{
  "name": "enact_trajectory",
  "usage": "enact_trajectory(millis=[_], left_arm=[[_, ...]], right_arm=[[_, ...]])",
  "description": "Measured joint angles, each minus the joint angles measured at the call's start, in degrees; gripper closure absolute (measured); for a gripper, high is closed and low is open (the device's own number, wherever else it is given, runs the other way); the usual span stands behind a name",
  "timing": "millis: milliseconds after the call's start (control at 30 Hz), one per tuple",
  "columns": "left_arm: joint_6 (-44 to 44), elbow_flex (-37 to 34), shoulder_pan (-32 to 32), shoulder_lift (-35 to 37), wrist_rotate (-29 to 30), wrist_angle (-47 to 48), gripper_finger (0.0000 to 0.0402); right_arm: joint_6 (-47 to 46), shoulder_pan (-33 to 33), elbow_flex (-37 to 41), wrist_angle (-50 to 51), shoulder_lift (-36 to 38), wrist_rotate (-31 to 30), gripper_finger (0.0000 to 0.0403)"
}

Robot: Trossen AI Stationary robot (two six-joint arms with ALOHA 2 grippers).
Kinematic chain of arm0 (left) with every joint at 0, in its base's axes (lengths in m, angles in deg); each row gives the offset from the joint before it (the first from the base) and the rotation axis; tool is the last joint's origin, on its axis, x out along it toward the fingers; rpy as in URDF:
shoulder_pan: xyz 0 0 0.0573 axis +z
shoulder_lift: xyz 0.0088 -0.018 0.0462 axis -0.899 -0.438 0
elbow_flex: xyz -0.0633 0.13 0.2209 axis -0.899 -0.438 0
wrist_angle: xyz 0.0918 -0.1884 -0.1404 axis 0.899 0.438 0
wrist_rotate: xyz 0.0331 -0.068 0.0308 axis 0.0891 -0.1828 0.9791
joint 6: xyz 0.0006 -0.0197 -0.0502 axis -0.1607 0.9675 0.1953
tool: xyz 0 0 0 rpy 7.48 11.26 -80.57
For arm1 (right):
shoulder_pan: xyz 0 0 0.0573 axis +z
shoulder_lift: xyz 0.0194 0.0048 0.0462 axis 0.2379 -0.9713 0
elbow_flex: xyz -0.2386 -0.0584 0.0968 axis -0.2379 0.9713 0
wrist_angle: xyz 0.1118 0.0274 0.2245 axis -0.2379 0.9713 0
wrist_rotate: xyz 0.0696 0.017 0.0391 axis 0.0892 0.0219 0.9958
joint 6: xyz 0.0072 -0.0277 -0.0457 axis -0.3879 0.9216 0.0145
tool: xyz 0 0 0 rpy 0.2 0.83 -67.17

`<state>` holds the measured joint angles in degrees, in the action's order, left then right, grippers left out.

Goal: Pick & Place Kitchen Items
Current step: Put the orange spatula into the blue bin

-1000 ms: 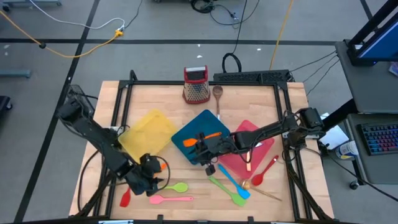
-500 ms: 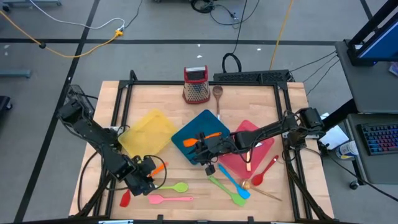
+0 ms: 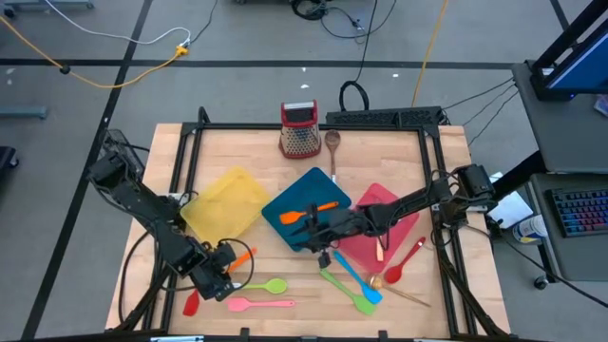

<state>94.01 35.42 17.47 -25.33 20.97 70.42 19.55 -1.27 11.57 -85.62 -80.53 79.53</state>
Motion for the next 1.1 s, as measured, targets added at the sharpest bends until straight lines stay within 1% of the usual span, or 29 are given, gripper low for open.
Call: enact_trajectory(millis=[100, 200, 300, 400, 500, 567, 700, 900, 1000, 1100], left_arm=[[0.2, 0.0, 0.0, 0.0, 0.1, 0.7, 0.0199], [0.2, 0.0, 0.0, 0.0, 1.3, 3.8, 0.0199], [-1.5, 0.0, 0.0, -0.6, 2.9, 4.9, 0.0199], [-3.7, 0.0, -0.1, -3.1, 3.0, 3.3, 0.0199], [-4.4, 0.0, -0.2, -7.5, 1.0, 1.1, 0.0199], [-5.4, 0.4, -0.2, -9.5, 0.2, 0.1, 0.0199], [-5.4, 0.4, -0.2, -10.9, 0.0, 1.3, 0.0199], [-4.5, 0.2, -0.2, -9.1, 1.7, 2.2, 0.0199], [-2.6, 0.2, -0.2, -9.0, 3.0, 2.2, 0.0199], [-3.3, 0.2, -0.2, -9.0, 3.0, 2.4, 0.0199]], right_arm=[[0.0, 0.0, 0.7, -2.0, 0.0, 0.0, 0.0293], [-0.2, 0.0, 1.0, -1.9, 0.0, 0.0, 0.0293], [-3.9, 0.0, 1.0, -2.0, 0.0, 0.0, 0.0293], [-9.1, 0.0, 1.0, -1.9, 0.0, 0.1, 0.0293], [-13.8, 0.0, 1.0, -1.9, 0.0, 0.2, 0.0293], [-15.3, 0.0, 1.0, -1.9, 0.0, 0.2, 0.0293], [-15.2, 0.0, 1.0, -1.9, 0.0, 0.2, 0.0293], [-15.1, 0.0, 1.0, -2.0, 0.0, 0.2, 0.0293], [-15.1, 0.0, 1.0, -1.9, 0.0, 0.2, 0.0293], [-15.1, 0.0, 1.0, -1.9, 0.0, 0.2, 0.0293]])
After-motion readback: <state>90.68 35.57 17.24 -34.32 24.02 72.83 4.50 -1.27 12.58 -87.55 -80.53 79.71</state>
